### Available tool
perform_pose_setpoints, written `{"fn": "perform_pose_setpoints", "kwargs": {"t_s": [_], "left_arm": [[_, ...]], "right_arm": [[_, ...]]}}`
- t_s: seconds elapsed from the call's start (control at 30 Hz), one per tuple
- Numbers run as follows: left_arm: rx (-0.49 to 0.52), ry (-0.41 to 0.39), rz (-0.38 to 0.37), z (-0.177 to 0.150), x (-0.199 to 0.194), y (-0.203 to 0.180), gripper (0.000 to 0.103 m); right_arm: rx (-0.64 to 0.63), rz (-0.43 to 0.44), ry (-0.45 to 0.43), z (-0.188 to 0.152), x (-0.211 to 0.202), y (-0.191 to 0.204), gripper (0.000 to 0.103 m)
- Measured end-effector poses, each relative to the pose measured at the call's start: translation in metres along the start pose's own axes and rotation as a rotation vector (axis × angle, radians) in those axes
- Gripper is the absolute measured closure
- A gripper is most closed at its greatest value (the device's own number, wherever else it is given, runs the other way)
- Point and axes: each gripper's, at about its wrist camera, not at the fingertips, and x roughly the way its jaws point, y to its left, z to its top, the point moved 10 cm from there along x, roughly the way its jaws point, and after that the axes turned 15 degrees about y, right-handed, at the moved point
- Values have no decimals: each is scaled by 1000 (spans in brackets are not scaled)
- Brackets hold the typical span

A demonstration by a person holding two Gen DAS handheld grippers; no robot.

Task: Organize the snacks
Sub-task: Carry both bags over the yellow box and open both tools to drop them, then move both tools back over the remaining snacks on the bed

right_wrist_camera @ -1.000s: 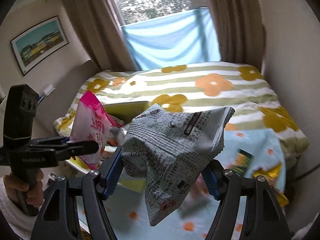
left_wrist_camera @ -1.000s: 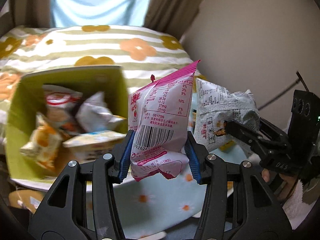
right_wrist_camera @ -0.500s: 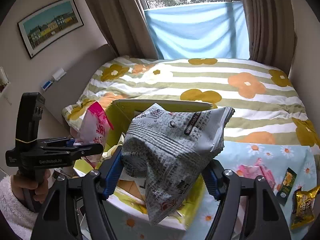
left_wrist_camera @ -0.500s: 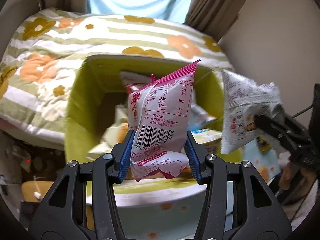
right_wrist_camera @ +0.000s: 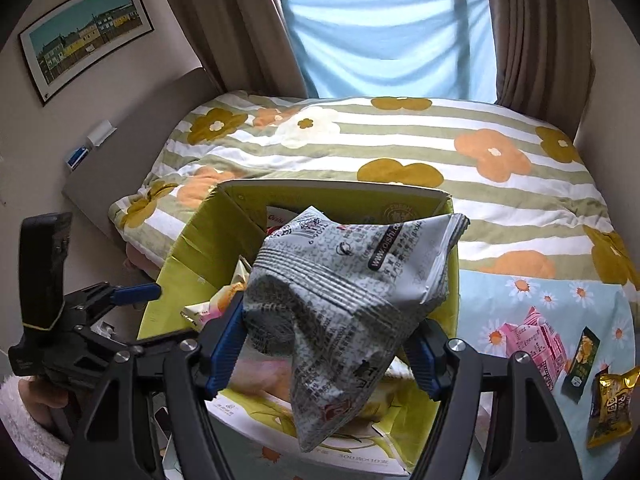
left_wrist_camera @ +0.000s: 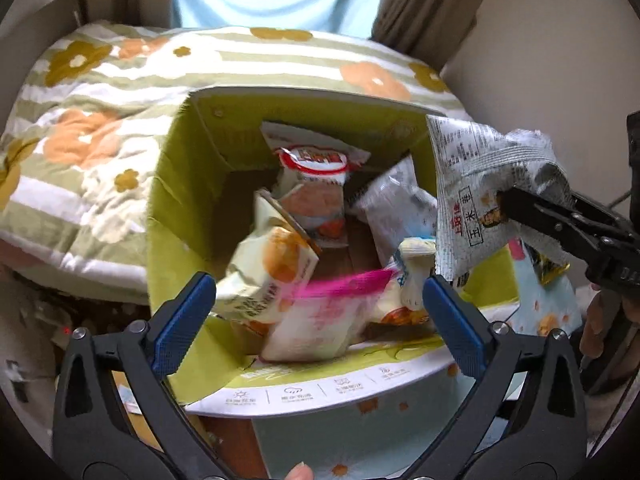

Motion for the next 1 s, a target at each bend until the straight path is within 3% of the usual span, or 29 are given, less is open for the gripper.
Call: {"fn": "perform_pose_setpoints", "kwargs": {"t_s": [0.27,0.47,0.5,0.53,0.6,0.8,1.0], "left_arm": [[-22,-7,47,-12,-9,10,0],[-45,-41,59,-15,-18,11,0],[-46,-42,58,-15,-19,11,0],[-48,-41,58,-16,-19,11,0],[-63,-49,48,-17,-21,13,0],[-102,-43,33,-24,-18,20,0],[-104,-52,35,-29,-20,18,0]], "right_arm": [[-11,28,20,-1,5,10,35],[-89,62,41,-4,9,31,33],[-100,55,40,-5,9,32,26],[-116,44,35,-5,10,34,13],[-140,17,18,-7,10,36,1],[-120,14,-31,-20,5,22,1],[-82,12,20,-32,5,13,1]]}}
